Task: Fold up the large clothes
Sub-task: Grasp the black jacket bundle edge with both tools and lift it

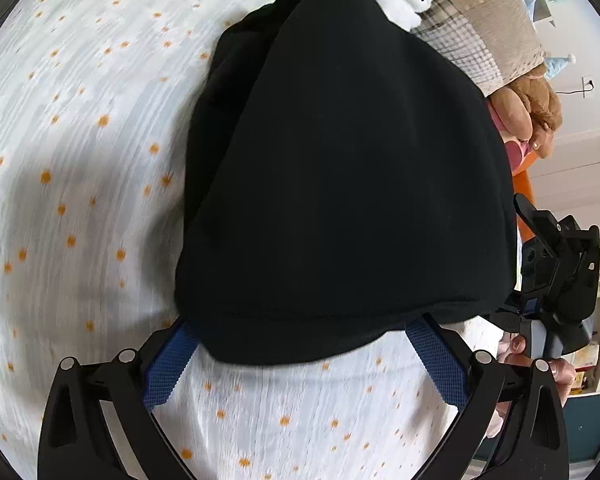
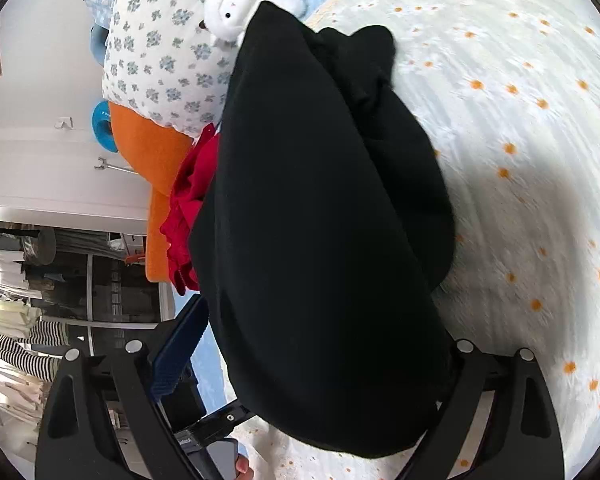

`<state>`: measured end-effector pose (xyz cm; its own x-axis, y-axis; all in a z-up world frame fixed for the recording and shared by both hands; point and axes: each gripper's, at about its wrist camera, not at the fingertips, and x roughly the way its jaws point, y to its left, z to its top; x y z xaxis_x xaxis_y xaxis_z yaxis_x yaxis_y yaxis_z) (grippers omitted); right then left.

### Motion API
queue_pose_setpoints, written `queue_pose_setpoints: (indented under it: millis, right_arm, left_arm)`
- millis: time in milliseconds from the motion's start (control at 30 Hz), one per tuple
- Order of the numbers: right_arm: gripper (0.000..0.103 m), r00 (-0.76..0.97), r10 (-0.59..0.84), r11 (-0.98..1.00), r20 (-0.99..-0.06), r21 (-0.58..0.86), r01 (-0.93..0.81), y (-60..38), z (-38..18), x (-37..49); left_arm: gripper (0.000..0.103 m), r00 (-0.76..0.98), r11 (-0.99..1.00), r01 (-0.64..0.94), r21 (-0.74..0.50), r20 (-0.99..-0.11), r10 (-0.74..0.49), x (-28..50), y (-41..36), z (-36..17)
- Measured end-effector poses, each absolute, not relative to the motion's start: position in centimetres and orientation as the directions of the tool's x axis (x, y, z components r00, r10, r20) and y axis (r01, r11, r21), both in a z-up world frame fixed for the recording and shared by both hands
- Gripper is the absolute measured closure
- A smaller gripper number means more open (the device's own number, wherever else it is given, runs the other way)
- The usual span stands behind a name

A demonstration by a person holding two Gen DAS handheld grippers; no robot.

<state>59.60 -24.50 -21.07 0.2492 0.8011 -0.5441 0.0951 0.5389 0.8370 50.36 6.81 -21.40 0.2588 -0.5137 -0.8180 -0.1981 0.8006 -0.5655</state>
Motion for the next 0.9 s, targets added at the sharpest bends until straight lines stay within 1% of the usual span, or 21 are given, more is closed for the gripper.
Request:
queue_pose_setpoints:
  millis: [167,233,467,600,733,867,900]
  right_arm:
    - [0.011,0.241,0.822,0.506,-0.517,0.855,0.112,-24.2,-21.0,60.8]
    - [0.014,0.241,0.827,0.489,-0.508,0.861,0.137,-24.4,-21.0,61.3]
    - [0.016,0.224,0.823,0.505,-0.522,0.853,0.131,-24.8,-20.9,61.6]
    - [0.016,0.222,0.824,0.503,-0.522,0.853,0.141,-25.1,-21.5,61.8]
    - [0.016,0.207,0.826,0.511,-0.524,0.852,0.115,-24.8,-21.6,62.2]
    - [0.017,0.179,0.843,0.499,-0.507,0.862,0.092,-24.5,-21.5,63.1]
    - [0.023,0.166,0.838,0.517,-0.52,0.853,0.065,-24.2,-21.4,63.2]
  left_arm:
    - [0.002,0.238,0.775,-0.203,-0.599,-0.797,-0.555,51.0,7.5,-21.0]
    - [0.002,0.239,0.763,-0.211,-0.612,-0.789,-0.566,50.9,8.0,-20.5]
    - [0.002,0.294,0.72,-0.216,-0.659,-0.747,-0.596,51.9,8.7,-18.0]
    - [0.002,0.284,0.754,-0.176,-0.633,-0.766,-0.577,54.2,7.6,-17.5]
    - [0.002,0.291,0.712,-0.18,-0.678,-0.729,-0.62,57.0,7.1,-18.5]
    - [0.002,0.298,0.662,-0.143,-0.736,-0.67,-0.68,58.9,7.3,-18.5]
    - [0.002,0.292,0.657,-0.144,-0.74,-0.666,-0.686,59.2,7.2,-18.7]
